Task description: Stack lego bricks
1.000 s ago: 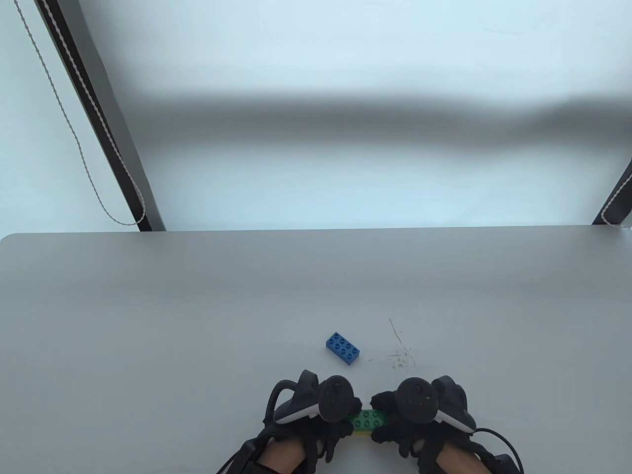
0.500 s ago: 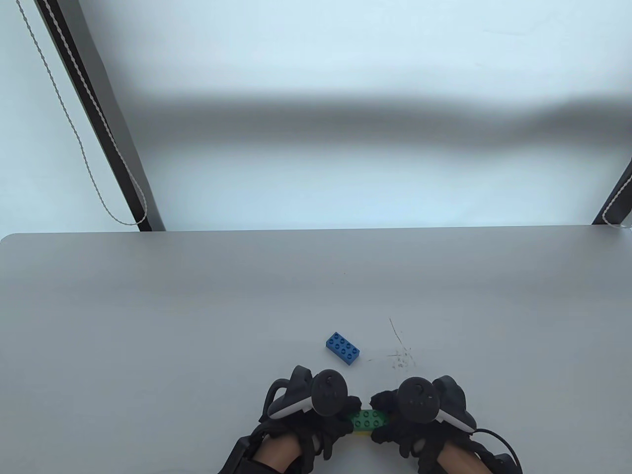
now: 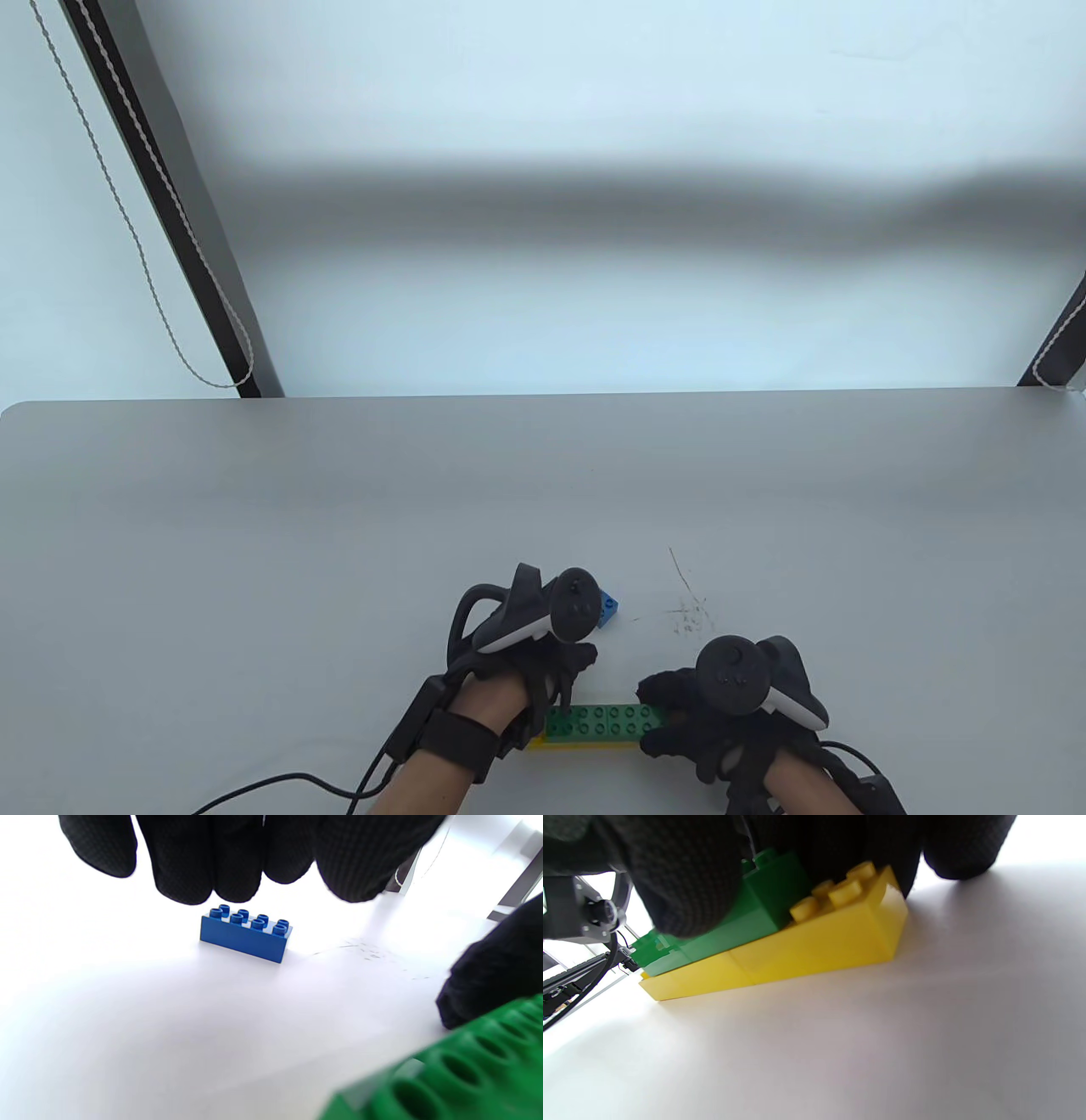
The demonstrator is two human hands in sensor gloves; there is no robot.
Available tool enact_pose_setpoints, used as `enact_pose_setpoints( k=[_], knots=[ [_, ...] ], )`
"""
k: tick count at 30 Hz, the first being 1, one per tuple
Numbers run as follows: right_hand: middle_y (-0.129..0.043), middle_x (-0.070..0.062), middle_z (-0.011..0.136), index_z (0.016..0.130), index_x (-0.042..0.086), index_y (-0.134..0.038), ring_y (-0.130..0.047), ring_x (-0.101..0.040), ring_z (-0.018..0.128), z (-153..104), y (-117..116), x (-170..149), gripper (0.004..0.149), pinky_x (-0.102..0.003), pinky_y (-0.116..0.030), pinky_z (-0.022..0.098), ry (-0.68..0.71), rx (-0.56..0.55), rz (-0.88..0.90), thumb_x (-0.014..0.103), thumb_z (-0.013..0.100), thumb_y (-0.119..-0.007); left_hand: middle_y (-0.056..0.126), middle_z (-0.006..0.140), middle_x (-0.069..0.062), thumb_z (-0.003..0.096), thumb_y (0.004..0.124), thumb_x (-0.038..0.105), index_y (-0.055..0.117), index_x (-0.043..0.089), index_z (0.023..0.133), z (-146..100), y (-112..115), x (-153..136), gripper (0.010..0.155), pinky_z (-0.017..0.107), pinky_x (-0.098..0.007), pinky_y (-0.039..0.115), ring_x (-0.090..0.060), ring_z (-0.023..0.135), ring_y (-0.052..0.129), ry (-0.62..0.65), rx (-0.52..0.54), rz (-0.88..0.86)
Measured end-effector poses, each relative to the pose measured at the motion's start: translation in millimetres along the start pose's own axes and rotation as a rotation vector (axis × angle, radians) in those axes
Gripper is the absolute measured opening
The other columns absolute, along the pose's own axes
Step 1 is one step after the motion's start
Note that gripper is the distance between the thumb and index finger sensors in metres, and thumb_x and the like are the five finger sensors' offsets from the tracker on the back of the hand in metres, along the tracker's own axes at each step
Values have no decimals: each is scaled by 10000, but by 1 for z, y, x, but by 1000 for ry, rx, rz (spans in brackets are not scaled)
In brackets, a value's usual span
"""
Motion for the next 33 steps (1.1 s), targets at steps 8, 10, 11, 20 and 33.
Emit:
enact_pose_setpoints(
  k=[8, 10, 11, 20, 33],
  knots=[
    [-864, -79, 859, 866, 190, -738, -815, -321, 764, 1, 0, -3, 640, -544, -690, 564, 5, 35, 38, 434, 304, -923, 561, 1113, -42, 382, 860, 391, 562, 308, 1005, 40, -4, 6, 695, 710, -600, 583, -313, 997, 606, 61, -49, 184],
    [-865, -78, 858, 865, 191, -739, -815, -321, 764, 1, 0, -3, 640, -542, -692, 563, 6, 34, 36, 435, 302, -924, 543, 1114, -32, 379, 867, 381, 553, 315, 1002, 49, -1, 4, 701, 712, -598, 574, -308, 1003, 586, 57, -51, 209],
    [-865, -77, 858, 865, 190, -739, -817, -320, 763, 1, 0, -3, 642, -542, -693, 562, 6, 33, 36, 435, 301, -925, 528, 1116, -27, 378, 869, 381, 538, 321, 1004, 53, 1, 3, 710, 718, -600, 554, -307, 1008, 569, 51, -59, 228],
    [-868, -77, 854, 864, 188, -739, -820, -321, 756, 2, 1, -3, 646, -541, -698, 557, 18, 41, 32, 439, 299, -928, 416, 1133, -6, 386, 868, 338, 472, 362, 1004, 69, 17, -10, 734, 740, -629, 430, -301, 1039, 438, 9, -112, 260],
    [-861, -84, 857, 867, 182, -733, -815, -324, 757, 2, 1, -3, 649, -539, -694, 556, 25, 45, 35, 436, 300, -925, 611, 1072, 4, 384, 870, 312, 577, 354, 965, 76, 23, 0, 652, 727, -612, 521, -288, 989, 617, 40, -123, 312]
  ],
)
Point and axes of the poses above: the tracker on the back of each hand, its own x axis roughly to the thumb side, its own z axis roughly from the wrist to the fingertips, y = z × x, the point moved 3 cm from there along z, roughly from the wrist to the fingertips
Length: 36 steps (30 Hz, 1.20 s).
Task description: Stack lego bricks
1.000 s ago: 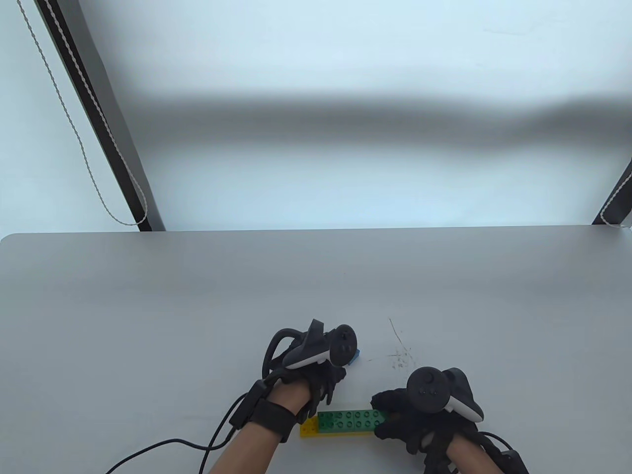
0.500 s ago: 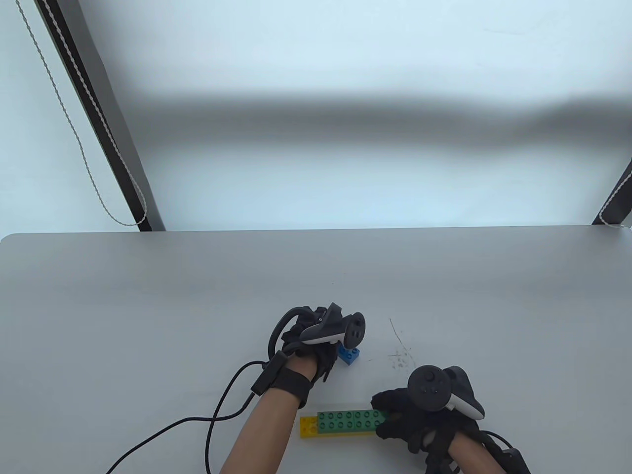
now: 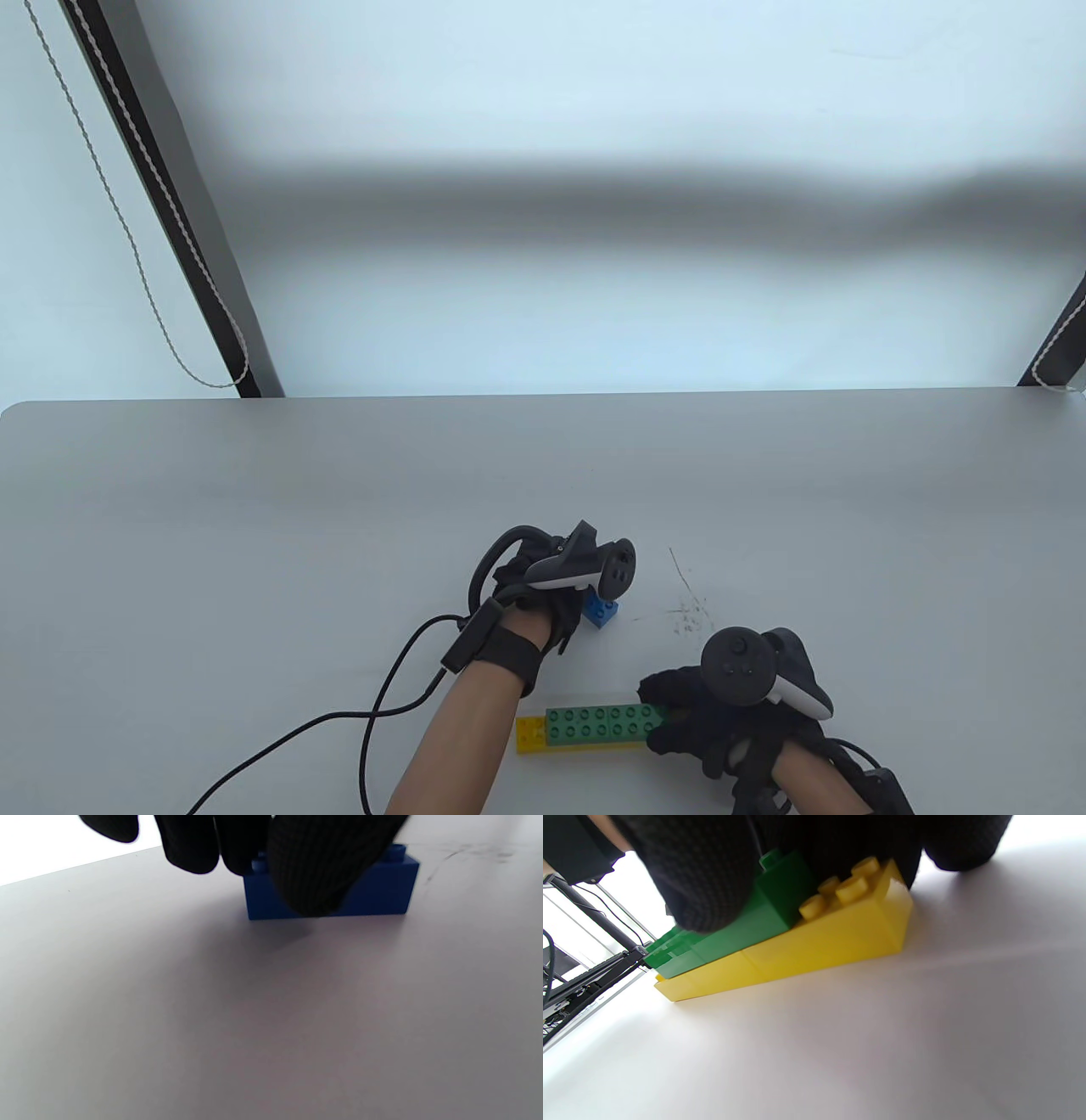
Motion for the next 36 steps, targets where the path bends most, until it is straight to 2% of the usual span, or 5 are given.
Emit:
enact_pose_setpoints(
  k=[17, 27, 36],
  knots=[
    [-857, -85, 860, 870, 182, -727, -810, -324, 759, 0, 0, 0, 651, -539, -691, 557, 3, 2, -1, 435, 303, -923, 672, 1017, -1, 368, 853, 360, 573, 298, 958, -3, 2, 4, 656, 717, -603, 550, -282, 956, 653, -3, -8, 38],
    [-853, -82, 863, 871, 185, -724, -808, -322, 762, 0, 0, 0, 652, -538, -686, 561, -2, -1, 0, 435, 303, -921, 710, 984, -14, 361, 843, 415, 585, 268, 959, -32, -12, 2, 667, 705, -602, 576, -285, 923, 694, 6, 69, 6],
    [-849, -79, 866, 874, 185, -719, -805, -321, 765, -2, -1, 0, 653, -535, -682, 564, -8, -19, 1, 436, 304, -917, 787, 939, -25, 355, 868, 450, 662, 250, 944, -74, -30, -1, 655, 690, -607, 611, -285, 883, 767, 19, 225, -206]
  ],
)
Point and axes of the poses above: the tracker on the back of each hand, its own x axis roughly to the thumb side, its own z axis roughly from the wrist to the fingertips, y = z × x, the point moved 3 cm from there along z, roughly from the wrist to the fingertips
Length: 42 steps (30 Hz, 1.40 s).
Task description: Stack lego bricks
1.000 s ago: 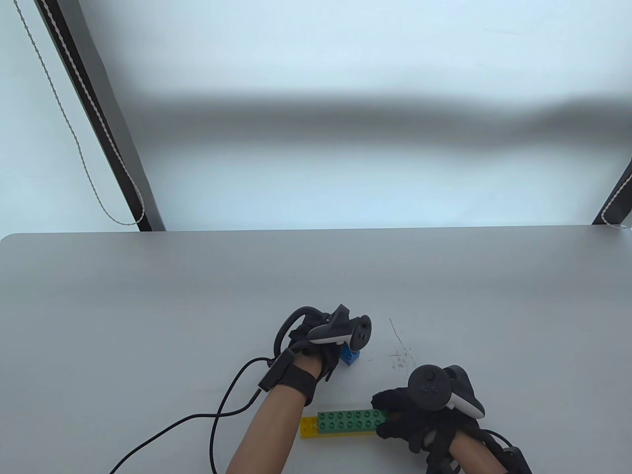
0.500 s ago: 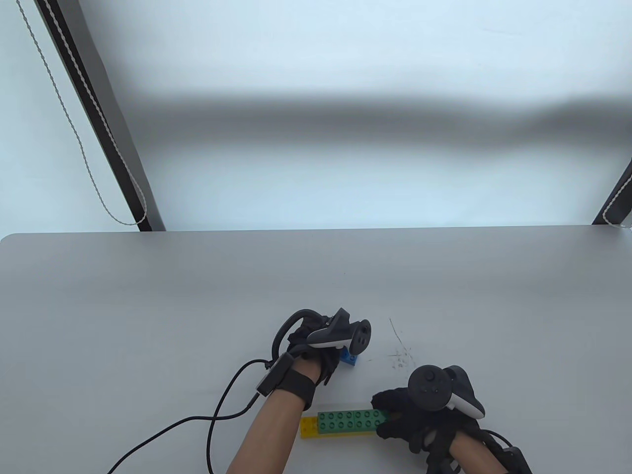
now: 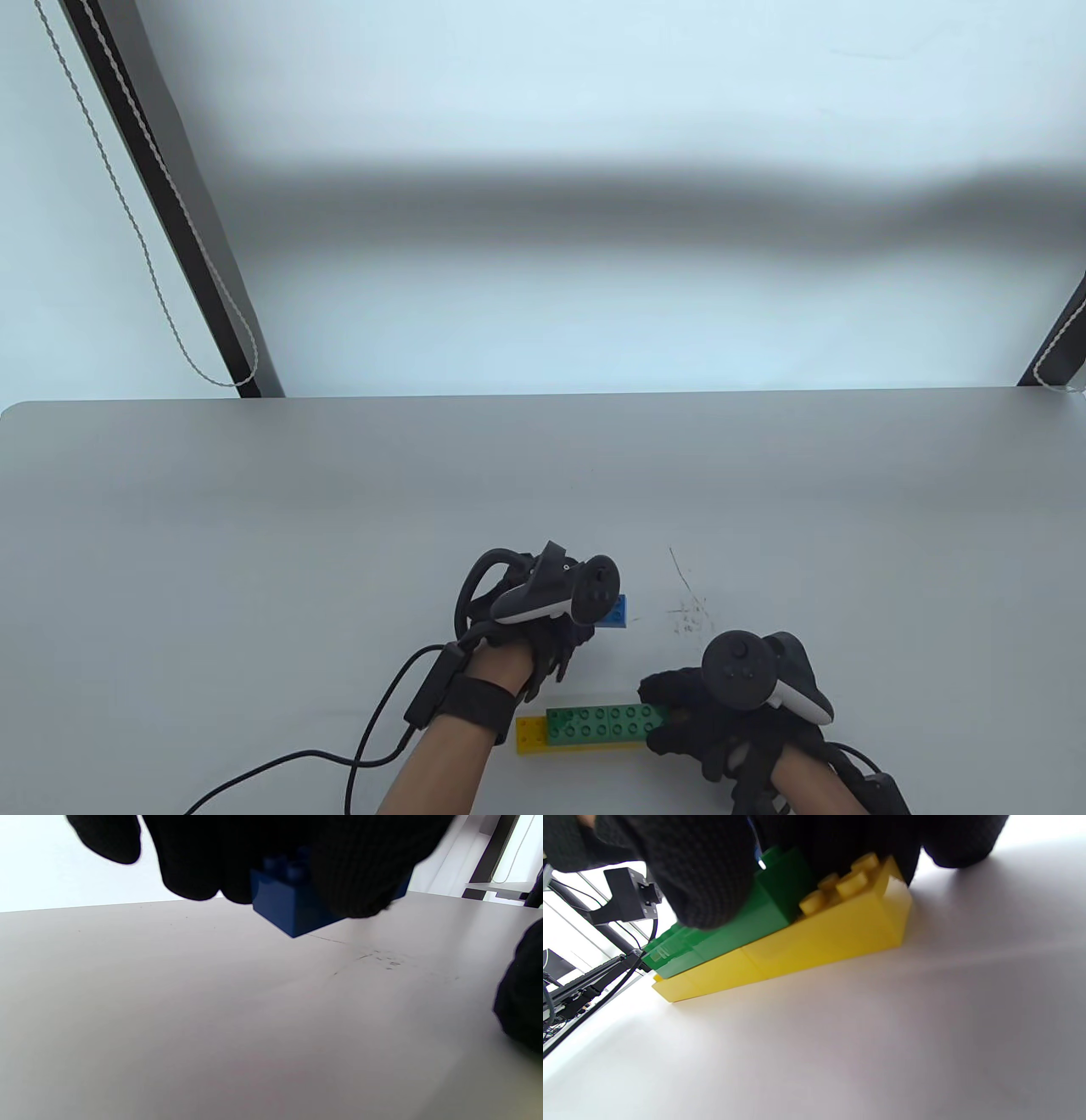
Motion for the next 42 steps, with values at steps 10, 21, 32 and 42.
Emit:
enact_pose_setpoints(
  k=[10, 21, 32, 42],
  knots=[
    [-843, -78, 871, 877, 189, -714, -801, -320, 772, -3, -1, 0, 654, -534, -673, 572, -16, -20, 5, 436, 305, -912, 825, 897, -22, 347, 896, 491, 725, 255, 926, -43, -7, 19, 649, 685, -614, 623, -280, 851, 801, 50, 108, -22],
    [-840, -80, 874, 879, 186, -712, -797, -326, 774, -4, -2, 0, 655, -536, -671, 573, -15, -32, 5, 434, 306, -910, 845, 878, -25, 353, 893, 507, 769, 256, 923, -83, 1, 43, 635, 686, -619, 627, -280, 831, 822, 72, 142, -40],
    [-840, -86, 875, 881, 182, -710, -800, -330, 773, -5, -3, 1, 656, -541, -674, 572, -6, -37, -3, 432, 308, -907, 849, 871, -18, 346, 899, 506, 773, 261, 916, -89, 12, 56, 633, 683, -615, 637, -273, 825, 830, 85, 126, 5],
    [-845, -90, 871, 881, 178, -712, -807, -338, 766, -5, -3, 2, 654, -546, -685, 564, 14, -38, -22, 435, 311, -905, 861, 859, -12, 337, 903, 512, 780, 261, 906, -85, 25, 52, 634, 678, -610, 651, -265, 815, 844, 78, 72, -9]
  ],
)
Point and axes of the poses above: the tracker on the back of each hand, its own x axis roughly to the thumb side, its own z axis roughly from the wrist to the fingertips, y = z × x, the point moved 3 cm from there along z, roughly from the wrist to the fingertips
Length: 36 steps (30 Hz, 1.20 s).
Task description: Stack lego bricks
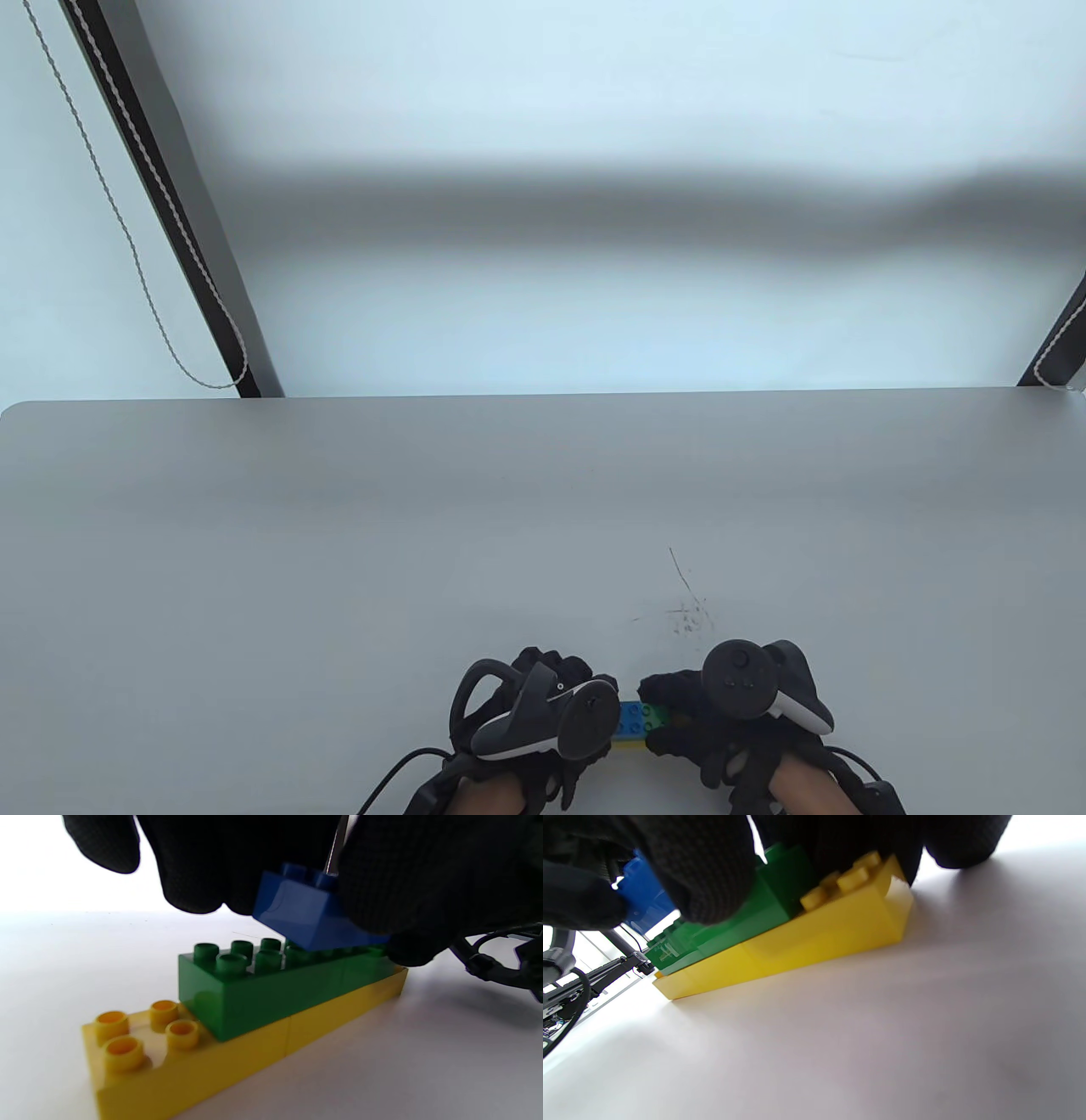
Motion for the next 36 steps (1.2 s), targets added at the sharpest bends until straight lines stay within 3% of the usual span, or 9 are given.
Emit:
enact_pose_setpoints(
  k=[10, 20, 36],
  knots=[
    [-849, -95, 869, 883, 174, -715, -813, -343, 761, 0, -1, 1, 659, -549, -691, 562, 12, -9, -12, 451, 314, -899, 854, 857, -10, 328, 905, 500, 776, 261, 900, 6, 6, -6, 633, 677, -610, 656, -263, 812, 845, -24, -19, -45],
    [-872, -116, 861, 888, 155, -726, -832, -377, 752, 1, -1, 4, 782, -576, -698, 561, 17, -17, 27, 645, 281, -769, 854, 846, -17, 316, 916, 482, 789, 265, 890, 8, 7, -11, 627, 678, -617, 651, -265, 802, 847, -25, -41, -110],
    [-866, -122, 855, 877, 145, -738, -806, -372, 753, 2, -3, 3, 696, -567, -651, 568, -24, -28, 99, 575, 332, -785, 847, 852, -26, 324, 911, 475, 784, 252, 897, 15, 13, -21, 628, 676, -625, 648, -278, 809, 844, -22, -111, -214]
  ],
)
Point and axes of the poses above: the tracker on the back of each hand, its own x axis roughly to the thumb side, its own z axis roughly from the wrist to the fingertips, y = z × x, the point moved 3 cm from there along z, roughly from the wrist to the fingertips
